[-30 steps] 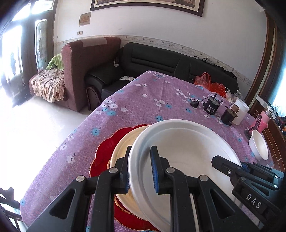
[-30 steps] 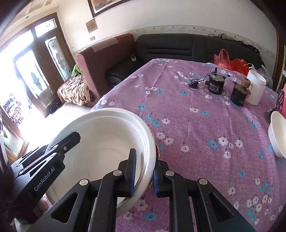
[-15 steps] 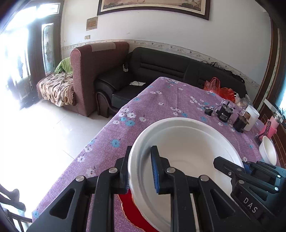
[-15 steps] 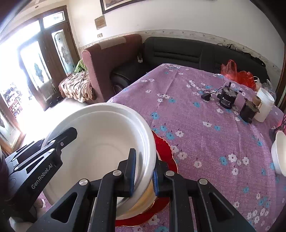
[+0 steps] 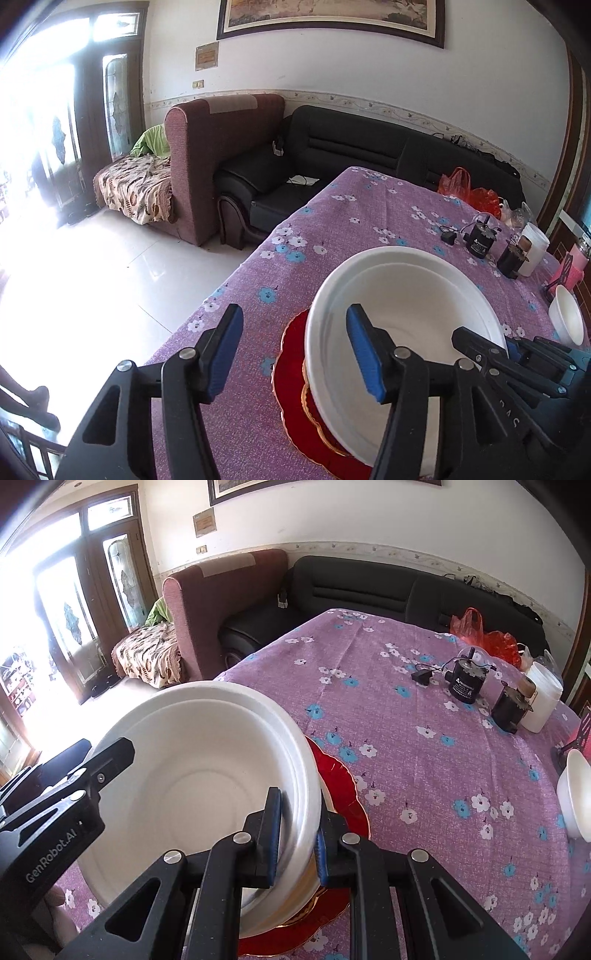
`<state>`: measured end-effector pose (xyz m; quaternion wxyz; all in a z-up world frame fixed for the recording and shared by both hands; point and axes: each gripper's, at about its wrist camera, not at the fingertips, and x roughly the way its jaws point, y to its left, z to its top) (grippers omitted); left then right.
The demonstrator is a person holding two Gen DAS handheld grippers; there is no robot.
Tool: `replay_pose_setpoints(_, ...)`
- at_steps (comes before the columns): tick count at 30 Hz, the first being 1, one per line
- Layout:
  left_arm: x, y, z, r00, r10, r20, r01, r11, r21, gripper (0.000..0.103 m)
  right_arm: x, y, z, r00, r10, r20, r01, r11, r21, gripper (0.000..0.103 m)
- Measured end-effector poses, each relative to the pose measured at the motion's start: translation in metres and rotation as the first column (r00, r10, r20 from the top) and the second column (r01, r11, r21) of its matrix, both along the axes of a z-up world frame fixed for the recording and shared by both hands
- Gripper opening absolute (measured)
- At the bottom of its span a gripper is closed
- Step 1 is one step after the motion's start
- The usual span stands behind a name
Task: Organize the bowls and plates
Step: 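Lower the white bowl onto the beige bowl and open the right gripper, then move the right gripper to the last white bowl and grasp its rim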
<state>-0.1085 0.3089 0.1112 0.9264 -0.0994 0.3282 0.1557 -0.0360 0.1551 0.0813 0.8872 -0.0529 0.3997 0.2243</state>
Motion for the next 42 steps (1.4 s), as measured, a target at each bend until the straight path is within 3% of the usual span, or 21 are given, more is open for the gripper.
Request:
replay_pose_setpoints(11,-0.016,0.013,-0.003,1.0,0.014,0.008,-0.014,0.998,-0.054,0.058,-0.011,0.016,0.009,0.998,0.028,0.057,-0.023,0.996,-0.089,0.017)
replay_pose_setpoints(18,-0.019,0.015,-0.001,1.0,0.011,0.018,-0.009,0.997,-0.075,0.058,-0.012,0.011,0.011,0.997,-0.003,0.078,0.007,0.998,-0.058,0.019)
replay_pose_setpoints(20,-0.022,0.018,0.002,1.0,0.011,0.026,-0.009,0.997,-0.083,0.059,-0.012,0.008,0.013,0.998,0.01,0.069,-0.009,1.0,-0.013,0.031)
replay_pose_setpoints(22,-0.025,0.018,0.004,0.999,0.014,0.032,-0.011,0.997,-0.08,0.06,-0.013,0.004,0.016,0.997,-0.001,0.084,-0.001,1.0,0.017,0.066)
replay_pose_setpoints(25,-0.027,0.019,0.004,0.999,0.017,0.036,-0.014,0.997,-0.08,0.06,-0.016,-0.003,0.021,0.992,-0.024,0.12,0.017,0.998,0.058,0.076)
replay_pose_setpoints(29,-0.029,0.019,0.005,0.999,0.016,0.04,-0.013,0.997,-0.075,0.06,-0.02,-0.016,0.027,0.986,-0.073,0.152,0.055,0.992,0.115,0.076)
replay_pose_setpoints(32,-0.033,0.016,0.007,0.999,0.009,0.05,-0.006,0.998,-0.063,0.06,-0.02,-0.026,0.032,0.977,-0.127,0.173,0.11,0.988,0.107,0.073)
replay_pose_setpoints(34,-0.035,0.014,0.008,0.998,0.005,0.056,-0.001,0.998,-0.062,0.06,-0.017,-0.033,0.03,0.977,-0.147,0.151,0.133,0.986,0.102,0.036)
replay_pose_setpoints(35,-0.035,0.013,0.008,0.998,0.004,0.057,0.0,0.998,-0.063,0.06,-0.014,-0.035,0.026,0.98,-0.151,0.126,0.14,0.986,0.095,0.03)
replay_pose_setpoints(38,-0.035,0.009,0.008,0.999,-0.004,0.054,0.007,0.998,-0.064,0.06,-0.004,-0.041,0.01,0.985,-0.165,0.05,0.159,0.982,0.097,0.022)
replay_pose_setpoints(42,-0.035,0.007,0.008,0.999,-0.008,0.052,0.011,0.998,-0.06,0.06,0.001,-0.048,-0.004,0.985,-0.17,-0.008,0.17,0.977,0.133,0.021)
